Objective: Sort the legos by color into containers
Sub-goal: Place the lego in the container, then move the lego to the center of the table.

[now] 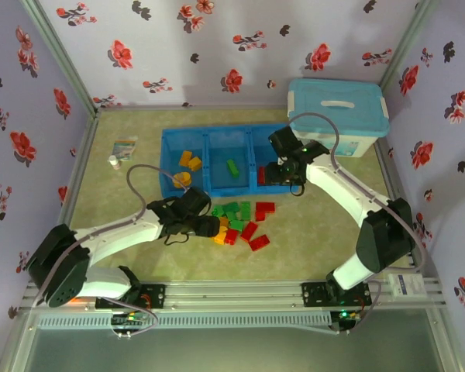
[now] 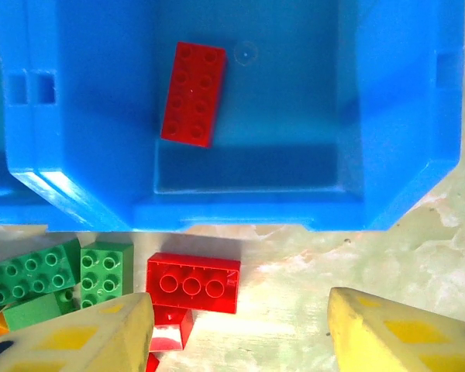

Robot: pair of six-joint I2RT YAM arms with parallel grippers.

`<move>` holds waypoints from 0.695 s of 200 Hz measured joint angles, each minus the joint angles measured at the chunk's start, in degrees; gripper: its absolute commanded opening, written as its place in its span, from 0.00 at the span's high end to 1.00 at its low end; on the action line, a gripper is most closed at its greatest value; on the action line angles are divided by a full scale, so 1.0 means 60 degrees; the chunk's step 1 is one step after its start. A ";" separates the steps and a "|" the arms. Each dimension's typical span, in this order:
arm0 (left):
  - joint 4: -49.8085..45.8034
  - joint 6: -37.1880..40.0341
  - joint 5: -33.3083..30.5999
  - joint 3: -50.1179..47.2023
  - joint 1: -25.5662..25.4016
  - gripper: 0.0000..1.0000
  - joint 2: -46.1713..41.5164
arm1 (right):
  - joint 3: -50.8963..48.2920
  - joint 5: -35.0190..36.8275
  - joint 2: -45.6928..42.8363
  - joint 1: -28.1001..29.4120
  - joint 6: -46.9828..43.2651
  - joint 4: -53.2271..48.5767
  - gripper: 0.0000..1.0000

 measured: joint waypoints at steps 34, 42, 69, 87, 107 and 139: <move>0.0291 -0.0004 0.0222 0.0000 -0.0018 0.31 0.0510 | -0.0608 -0.0036 -0.0317 0.0000 0.0153 0.0251 0.40; 0.0353 0.0000 0.0262 0.0007 -0.0029 0.32 0.0565 | -0.0692 -0.0051 -0.0372 0.0000 0.0193 0.0273 0.40; 0.0539 0.0004 0.0328 0.0055 -0.0036 0.36 0.0831 | -0.0856 -0.0084 -0.0463 0.0000 0.0295 0.0368 0.40; 0.0634 -0.0004 0.0379 0.0058 -0.0036 0.38 0.0911 | -0.0922 -0.0102 -0.0474 0.0000 0.0324 0.0477 0.40; 0.0688 -0.0007 0.0386 0.0058 -0.0036 0.40 0.0936 | -0.0929 -0.0102 -0.0484 0.0000 0.0324 0.0554 0.41; 0.0696 -0.0127 0.0331 0.0051 -0.0015 0.44 0.0925 | -0.0973 -0.0124 -0.0525 0.0000 0.0328 0.0608 0.41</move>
